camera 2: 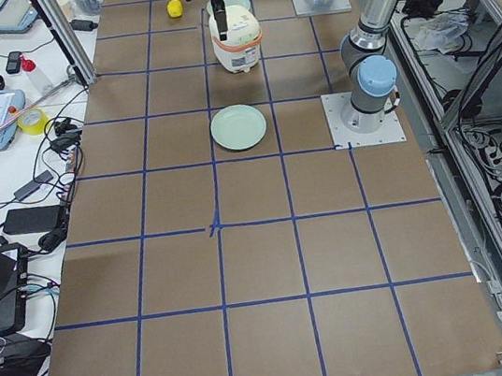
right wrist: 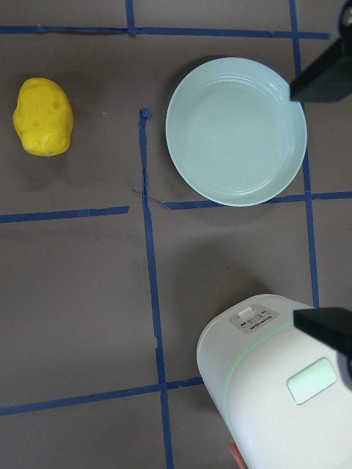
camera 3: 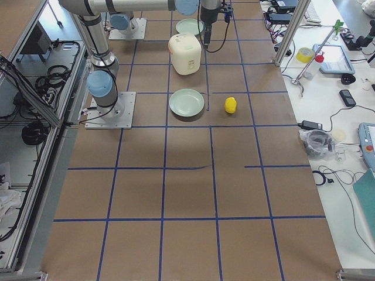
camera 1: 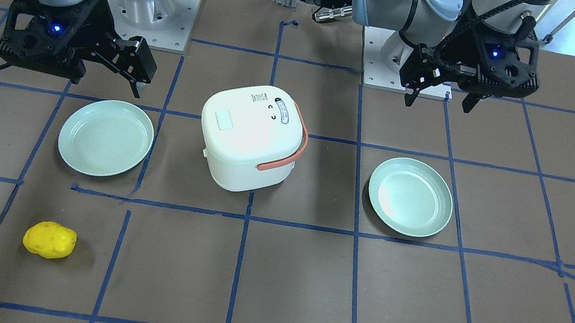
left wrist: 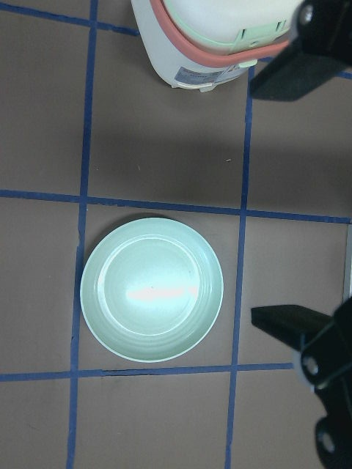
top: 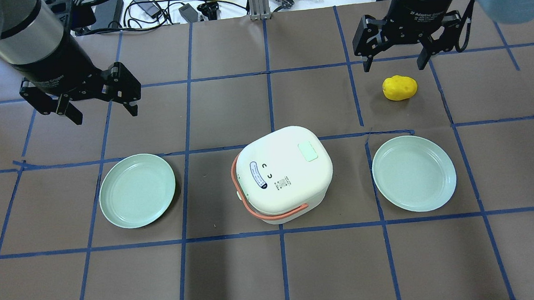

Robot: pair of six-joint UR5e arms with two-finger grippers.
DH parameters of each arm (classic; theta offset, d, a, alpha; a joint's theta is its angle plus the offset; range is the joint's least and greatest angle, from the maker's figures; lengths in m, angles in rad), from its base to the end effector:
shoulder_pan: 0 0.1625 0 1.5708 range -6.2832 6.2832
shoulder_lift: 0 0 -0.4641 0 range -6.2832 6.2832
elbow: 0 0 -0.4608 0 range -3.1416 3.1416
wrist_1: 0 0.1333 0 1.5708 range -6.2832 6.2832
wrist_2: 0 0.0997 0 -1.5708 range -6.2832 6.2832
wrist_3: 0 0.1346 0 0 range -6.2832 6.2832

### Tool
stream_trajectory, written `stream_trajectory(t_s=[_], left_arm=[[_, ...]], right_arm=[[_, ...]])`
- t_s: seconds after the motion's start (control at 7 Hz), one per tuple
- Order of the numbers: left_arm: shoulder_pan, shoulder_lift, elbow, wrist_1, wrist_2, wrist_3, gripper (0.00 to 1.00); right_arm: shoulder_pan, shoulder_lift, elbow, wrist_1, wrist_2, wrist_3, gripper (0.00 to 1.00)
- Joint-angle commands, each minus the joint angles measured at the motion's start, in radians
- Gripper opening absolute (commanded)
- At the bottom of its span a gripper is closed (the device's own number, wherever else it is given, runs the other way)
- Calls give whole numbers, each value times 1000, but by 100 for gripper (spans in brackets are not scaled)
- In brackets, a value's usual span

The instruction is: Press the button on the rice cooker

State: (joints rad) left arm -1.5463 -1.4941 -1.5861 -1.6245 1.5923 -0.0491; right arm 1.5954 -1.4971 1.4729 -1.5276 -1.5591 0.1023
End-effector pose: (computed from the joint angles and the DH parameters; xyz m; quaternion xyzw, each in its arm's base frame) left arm -0.1175 -0.5281 0.5197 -0.0368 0.9993 -0.0040 0.0107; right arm 0.1494 -0.5885 0.5000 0.0389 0.9992 0.0099 0.0052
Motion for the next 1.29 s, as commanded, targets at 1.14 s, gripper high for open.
stream_trajectory(t_s=[1.14], left_arm=[[0,0,0,0,0,0,100]], right_arm=[[3,-12,-2,43,-7,2,100]])
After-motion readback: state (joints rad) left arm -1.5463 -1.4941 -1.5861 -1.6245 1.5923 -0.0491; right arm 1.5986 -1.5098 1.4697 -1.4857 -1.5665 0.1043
